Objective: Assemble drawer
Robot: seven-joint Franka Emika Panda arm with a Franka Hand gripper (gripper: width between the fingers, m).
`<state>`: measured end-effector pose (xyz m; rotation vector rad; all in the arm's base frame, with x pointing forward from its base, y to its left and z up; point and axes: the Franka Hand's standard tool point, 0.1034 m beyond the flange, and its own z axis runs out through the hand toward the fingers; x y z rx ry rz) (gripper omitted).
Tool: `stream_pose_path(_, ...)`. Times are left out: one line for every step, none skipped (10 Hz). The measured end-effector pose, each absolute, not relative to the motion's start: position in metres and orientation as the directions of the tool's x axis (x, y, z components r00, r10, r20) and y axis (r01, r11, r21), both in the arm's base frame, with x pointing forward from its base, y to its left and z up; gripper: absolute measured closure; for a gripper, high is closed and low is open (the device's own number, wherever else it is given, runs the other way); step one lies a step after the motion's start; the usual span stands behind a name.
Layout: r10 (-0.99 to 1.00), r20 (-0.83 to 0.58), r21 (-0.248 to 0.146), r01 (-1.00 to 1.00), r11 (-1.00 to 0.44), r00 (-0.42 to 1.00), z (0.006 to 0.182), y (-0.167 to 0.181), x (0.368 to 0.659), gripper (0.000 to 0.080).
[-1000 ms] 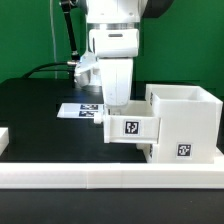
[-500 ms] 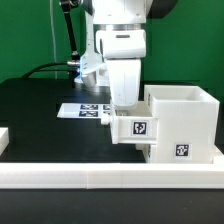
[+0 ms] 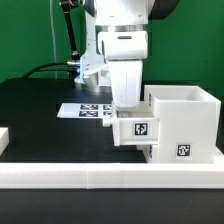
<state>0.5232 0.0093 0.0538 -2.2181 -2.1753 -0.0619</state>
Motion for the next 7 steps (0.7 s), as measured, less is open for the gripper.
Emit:
stream_pose_path(0.998, 0.052, 0.003, 1.000, -0.020, 0.019, 0.054, 0.009, 0.523, 0.0533)
stream_pose_path(0.999, 0.049, 0.003, 1.000, -0.019, 0.019, 0.058, 0.009, 0.524, 0.0533)
stream_pose_path(0.999, 0.043, -0.001, 1.000, -0.017, 0.017, 0.064, 0.008, 0.524, 0.0379)
stream_pose_path(0.999, 0.039, 0.000, 1.000, -0.016, 0.016, 0.070, 0.008, 0.525, 0.0243)
stream_pose_path(0.999, 0.033, -0.001, 1.000, -0.024, 0.024, 0.077, 0.008, 0.526, 0.0179)
stream_pose_path(0.999, 0.026, -0.003, 1.000, -0.031, 0.031, 0.084, 0.007, 0.526, 0.0179)
stream_pose_path(0.999, 0.019, -0.006, 0.999, -0.038, 0.038, 0.092, 0.007, 0.526, 0.0153)
